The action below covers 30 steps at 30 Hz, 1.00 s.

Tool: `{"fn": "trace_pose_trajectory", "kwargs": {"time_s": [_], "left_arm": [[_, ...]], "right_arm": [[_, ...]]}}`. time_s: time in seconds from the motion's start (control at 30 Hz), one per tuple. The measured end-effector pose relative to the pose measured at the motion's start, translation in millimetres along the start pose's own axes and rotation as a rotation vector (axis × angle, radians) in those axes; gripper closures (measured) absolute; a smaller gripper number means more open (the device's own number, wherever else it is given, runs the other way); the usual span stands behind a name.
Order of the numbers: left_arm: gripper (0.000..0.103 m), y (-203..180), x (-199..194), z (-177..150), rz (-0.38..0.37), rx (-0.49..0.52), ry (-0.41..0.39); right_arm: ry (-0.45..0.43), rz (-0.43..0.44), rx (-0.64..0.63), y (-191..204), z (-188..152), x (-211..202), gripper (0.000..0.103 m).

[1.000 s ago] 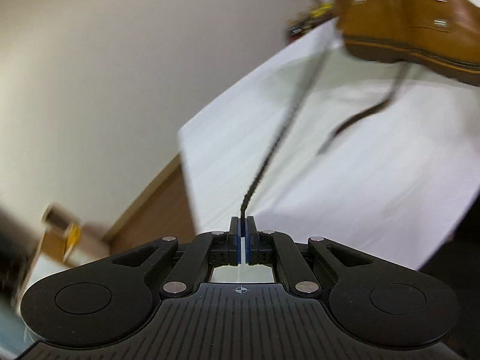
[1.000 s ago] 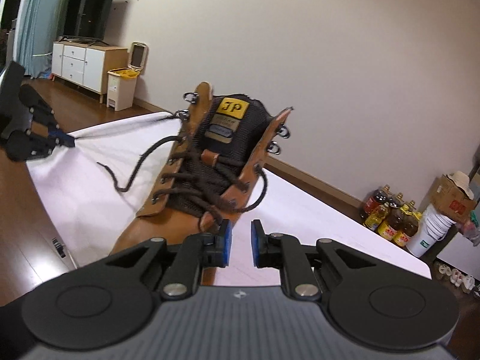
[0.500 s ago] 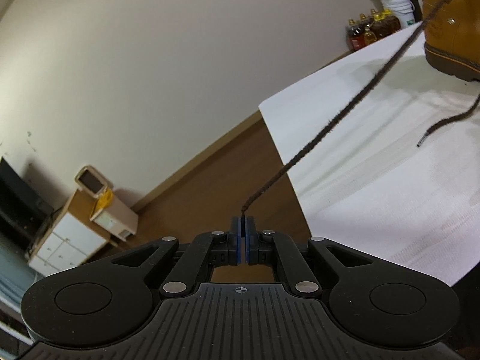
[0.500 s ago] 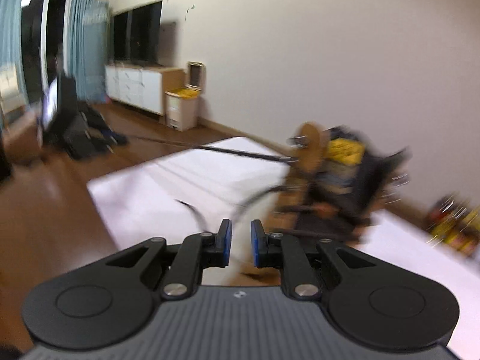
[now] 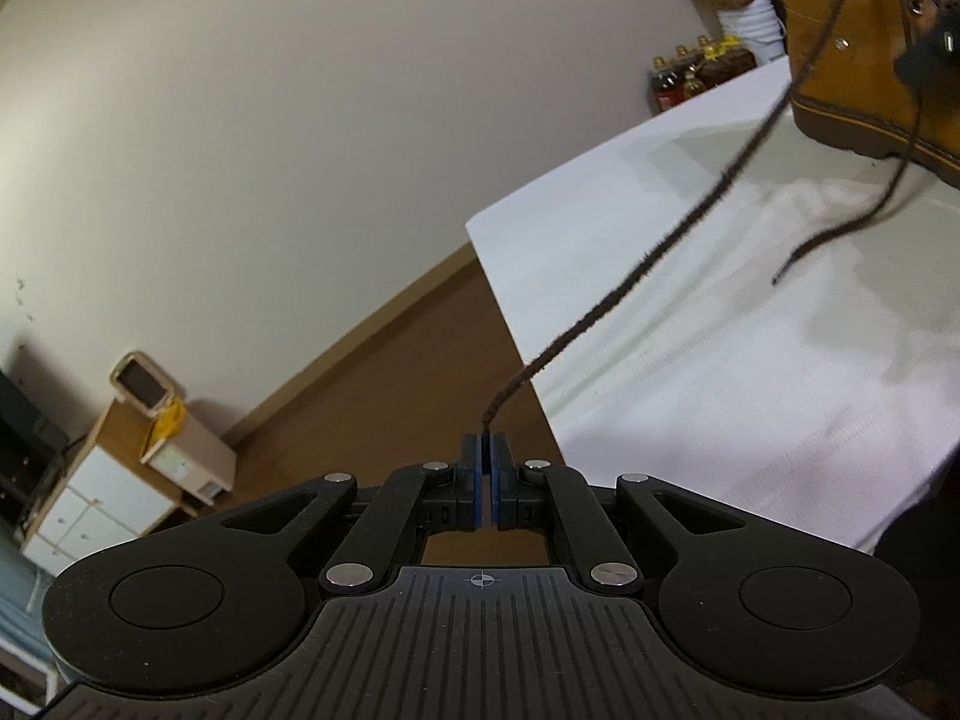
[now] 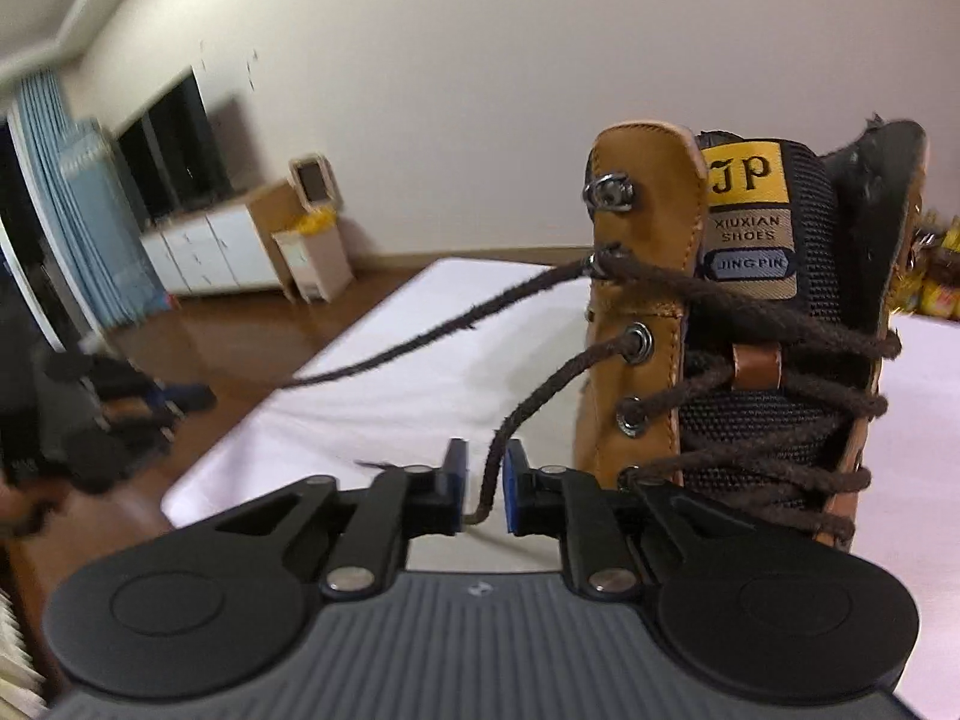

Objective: Lace up shoes with both hands

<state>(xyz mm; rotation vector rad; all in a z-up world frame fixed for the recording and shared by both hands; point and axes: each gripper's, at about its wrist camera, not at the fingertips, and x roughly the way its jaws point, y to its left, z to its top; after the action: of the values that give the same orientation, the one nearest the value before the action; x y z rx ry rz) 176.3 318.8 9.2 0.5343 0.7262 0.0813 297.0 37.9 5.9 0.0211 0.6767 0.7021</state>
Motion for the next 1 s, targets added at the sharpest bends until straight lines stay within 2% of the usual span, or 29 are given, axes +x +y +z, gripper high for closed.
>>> {"fn": "trace_pose_trajectory", "kwargs": {"time_s": [0.07, 0.13, 0.23, 0.3, 0.37, 0.4, 0.47, 0.53, 0.57, 0.67, 0.73, 0.8, 0.87, 1.0], "left_arm": [[0.096, 5, -3, -3, -0.012, 0.002, 0.013], [0.096, 3, -8, -6, -0.023, 0.018, 0.029], [0.096, -6, -16, -12, -0.024, 0.083, 0.065], [0.096, -14, -20, -15, -0.039, 0.126, 0.087], [0.096, -22, -23, -17, -0.066, 0.160, 0.098], [0.096, -26, -25, -18, -0.080, 0.177, 0.103], [0.095, -29, -32, -17, -0.093, 0.169, 0.088], [0.095, -30, -40, -15, -0.103, 0.153, 0.066], [0.095, -31, -44, -15, -0.108, 0.144, 0.056], [0.095, -35, -61, -3, -0.112, 0.138, 0.000], [0.095, -39, -71, 7, -0.109, 0.154, -0.039], [0.095, -47, -81, 23, -0.120, 0.178, -0.092], [0.095, -57, -90, 36, -0.136, 0.200, -0.143], [0.095, -76, -97, 62, -0.204, 0.222, -0.235]], "right_arm": [[-0.003, 0.105, 0.044, -9, 0, -19, 0.099], [0.005, 0.164, 0.059, -17, 1, -35, 0.099], [0.015, 0.203, 0.044, -32, 5, -66, 0.099], [0.010, 0.168, -0.029, -39, 9, -86, 0.099], [-0.004, 0.056, -0.191, -40, 14, -109, 0.099], [-0.008, 0.024, -0.233, -39, 15, -113, 0.099], [-0.023, -0.124, -0.432, -31, 14, -123, 0.101], [-0.022, -0.224, -0.577, -24, 8, -127, 0.101], [-0.022, -0.243, -0.617, -24, 3, -127, 0.101], [-0.007, -0.247, -0.626, -26, -2, -125, 0.100], [0.004, -0.219, -0.559, -34, -7, -121, 0.097], [0.020, -0.157, -0.432, -45, -9, -118, 0.086], [0.033, -0.084, -0.231, -68, -12, -112, 0.082], [0.042, 0.008, 0.066, -104, -27, -99, 0.080]]}}
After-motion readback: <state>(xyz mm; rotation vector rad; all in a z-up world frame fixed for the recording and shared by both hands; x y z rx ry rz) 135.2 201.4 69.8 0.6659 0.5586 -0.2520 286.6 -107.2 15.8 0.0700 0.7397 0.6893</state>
